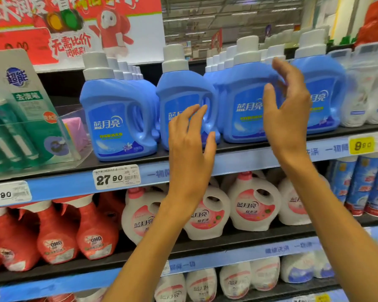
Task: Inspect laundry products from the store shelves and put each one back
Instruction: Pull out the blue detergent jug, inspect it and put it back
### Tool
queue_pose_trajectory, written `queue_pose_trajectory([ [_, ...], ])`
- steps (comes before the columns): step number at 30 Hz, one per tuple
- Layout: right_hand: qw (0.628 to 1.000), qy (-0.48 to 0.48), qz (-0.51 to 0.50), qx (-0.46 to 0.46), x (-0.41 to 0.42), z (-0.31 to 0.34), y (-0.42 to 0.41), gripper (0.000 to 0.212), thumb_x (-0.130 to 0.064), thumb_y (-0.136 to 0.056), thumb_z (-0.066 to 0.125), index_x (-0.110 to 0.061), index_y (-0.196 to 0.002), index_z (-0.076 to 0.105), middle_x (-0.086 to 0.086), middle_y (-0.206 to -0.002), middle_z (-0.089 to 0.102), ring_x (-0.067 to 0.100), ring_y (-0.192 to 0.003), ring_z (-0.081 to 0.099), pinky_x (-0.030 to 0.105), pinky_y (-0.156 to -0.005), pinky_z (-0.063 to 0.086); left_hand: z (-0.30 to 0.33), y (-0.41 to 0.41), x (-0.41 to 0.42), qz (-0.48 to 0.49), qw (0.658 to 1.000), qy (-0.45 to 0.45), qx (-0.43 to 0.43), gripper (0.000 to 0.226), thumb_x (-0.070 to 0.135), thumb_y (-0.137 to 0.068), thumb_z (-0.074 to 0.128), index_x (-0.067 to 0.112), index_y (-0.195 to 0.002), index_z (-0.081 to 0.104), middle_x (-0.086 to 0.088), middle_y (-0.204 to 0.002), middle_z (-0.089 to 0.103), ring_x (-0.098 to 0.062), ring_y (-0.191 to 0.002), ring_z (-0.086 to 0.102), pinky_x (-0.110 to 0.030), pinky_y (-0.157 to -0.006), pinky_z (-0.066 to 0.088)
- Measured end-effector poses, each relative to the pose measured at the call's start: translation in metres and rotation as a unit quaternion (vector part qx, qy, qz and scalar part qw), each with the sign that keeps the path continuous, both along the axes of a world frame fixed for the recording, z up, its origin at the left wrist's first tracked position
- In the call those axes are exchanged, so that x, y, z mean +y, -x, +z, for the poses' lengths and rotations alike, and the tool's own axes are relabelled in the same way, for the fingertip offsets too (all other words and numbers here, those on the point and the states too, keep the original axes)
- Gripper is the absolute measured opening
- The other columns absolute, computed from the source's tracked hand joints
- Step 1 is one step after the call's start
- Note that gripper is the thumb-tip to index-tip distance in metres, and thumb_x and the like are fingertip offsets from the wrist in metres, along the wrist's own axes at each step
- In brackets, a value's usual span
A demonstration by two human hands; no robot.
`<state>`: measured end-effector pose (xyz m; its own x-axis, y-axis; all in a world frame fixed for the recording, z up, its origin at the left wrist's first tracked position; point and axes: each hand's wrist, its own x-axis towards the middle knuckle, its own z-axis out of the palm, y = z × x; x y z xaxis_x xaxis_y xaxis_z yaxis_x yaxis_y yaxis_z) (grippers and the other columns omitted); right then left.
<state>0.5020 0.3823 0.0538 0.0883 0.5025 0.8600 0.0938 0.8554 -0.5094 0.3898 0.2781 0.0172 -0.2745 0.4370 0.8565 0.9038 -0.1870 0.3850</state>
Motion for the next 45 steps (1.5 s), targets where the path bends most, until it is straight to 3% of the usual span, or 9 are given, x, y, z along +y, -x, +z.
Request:
queue_pose_trajectory([
  [5,0.992,0.011,-0.052,-0.115,0.025,0.01,-0.018,0.043,-0.016,-0.099,0.049,-0.004,-0.139,0.041,0.011,-0.139,0.047,0.025,-0.131,0.042,0.026,-0.107,0.031,0.004,-0.031,0.025,-0.074,0.996,0.029,-0.046,0.044,0.0,-0.093,0.053,0.003,-0.136,0.046,-0.012,-0.135,0.053,-0.025,-0.126,0.048,-0.03,-0.105,0.034],
  [10,0.987,-0.009,-0.002,-0.162,0.033,0.01,-0.025,0.047,-0.018,-0.099,0.049,-0.005,-0.142,0.036,0.008,-0.142,0.046,0.022,-0.133,0.042,0.031,-0.108,0.034,-0.001,-0.053,0.052,-0.068,0.991,0.047,-0.105,0.061,0.005,-0.095,0.052,0.005,-0.148,0.022,-0.008,-0.154,0.03,-0.019,-0.142,0.028,-0.025,-0.114,0.023],
  [16,0.986,-0.069,0.093,-0.117,0.044,0.006,-0.049,0.039,-0.013,-0.095,0.055,-0.005,-0.132,0.047,0.01,-0.127,0.055,0.021,-0.121,0.051,0.039,-0.1,0.043,-0.008,-0.07,0.07,-0.037,0.983,-0.052,-0.174,0.054,0.006,-0.094,0.054,0.007,-0.144,0.032,-0.007,-0.147,0.04,-0.019,-0.137,0.037,-0.036,-0.113,0.031],
  [21,0.982,-0.03,0.169,-0.079,0.051,0.001,-0.057,0.049,-0.021,-0.092,0.063,-0.009,-0.134,0.043,0.008,-0.123,0.05,0.011,-0.116,0.048,0.023,-0.097,0.042,-0.013,-0.081,0.07,-0.023,0.972,-0.121,-0.198,0.061,0.004,-0.088,0.063,0.01,-0.142,0.036,-0.008,-0.134,0.047,-0.014,-0.123,0.048,-0.03,-0.105,0.041],
  [25,0.969,-0.004,0.237,-0.072,0.057,-0.004,-0.062,0.041,-0.023,-0.092,0.062,-0.006,-0.127,0.049,-0.003,-0.115,0.057,0.004,-0.105,0.055,0.016,-0.089,0.044,-0.015,-0.083,0.065,-0.041,0.971,-0.12,-0.201,0.061,0.005,-0.088,0.064,0.01,-0.142,0.036,0.001,-0.131,0.042,-0.009,-0.122,0.046,-0.014,-0.097,0.043],
  [29,0.942,0.042,0.33,-0.034,0.053,-0.009,-0.069,0.037,-0.017,-0.095,0.057,-0.007,-0.129,0.048,-0.001,-0.12,0.058,0.003,-0.106,0.058,0.02,-0.091,0.048,-0.016,-0.092,0.062,-0.018,0.984,-0.105,-0.144,0.065,0.007,-0.088,0.065,0.011,-0.143,0.031,0.011,-0.123,0.034,-0.015,-0.124,0.042,-0.025,-0.102,0.043],
  [32,0.93,0.061,0.362,0.003,0.049,-0.012,-0.08,0.035,-0.015,-0.095,0.057,-0.009,-0.128,0.049,0.002,-0.123,0.058,0.007,-0.111,0.057,0.023,-0.093,0.048,-0.019,-0.1,0.057,-0.023,0.986,-0.1,-0.134,0.068,0.011,-0.087,0.068,0.009,-0.144,0.03,0.009,-0.125,0.035,-0.015,-0.125,0.041,-0.013,-0.099,0.038],
  [36,0.909,0.09,0.406,0.031,0.043,-0.015,-0.099,0.033,-0.015,-0.096,0.055,-0.007,-0.128,0.051,0.003,-0.121,0.061,0.007,-0.11,0.061,0.023,-0.09,0.05,-0.02,-0.115,0.047,-0.126,0.968,-0.054,-0.211,0.065,0.027,-0.088,0.063,0.015,-0.143,0.03,0.0,-0.141,0.043,-0.009,-0.126,0.048,-0.021,-0.097,0.046],
  [45,0.854,0.224,0.469,-0.013,0.029,-0.029,-0.126,0.037,-0.031,-0.082,0.066,-0.014,-0.114,0.057,0.01,-0.104,0.067,0.017,-0.087,0.066,0.032,-0.076,0.053,-0.046,-0.138,0.038,-0.207,0.922,-0.074,-0.318,0.033,0.032,-0.088,0.052,0.011,-0.114,0.056,0.008,-0.096,0.071,-0.001,-0.087,0.068,-0.013,-0.068,0.052],
])
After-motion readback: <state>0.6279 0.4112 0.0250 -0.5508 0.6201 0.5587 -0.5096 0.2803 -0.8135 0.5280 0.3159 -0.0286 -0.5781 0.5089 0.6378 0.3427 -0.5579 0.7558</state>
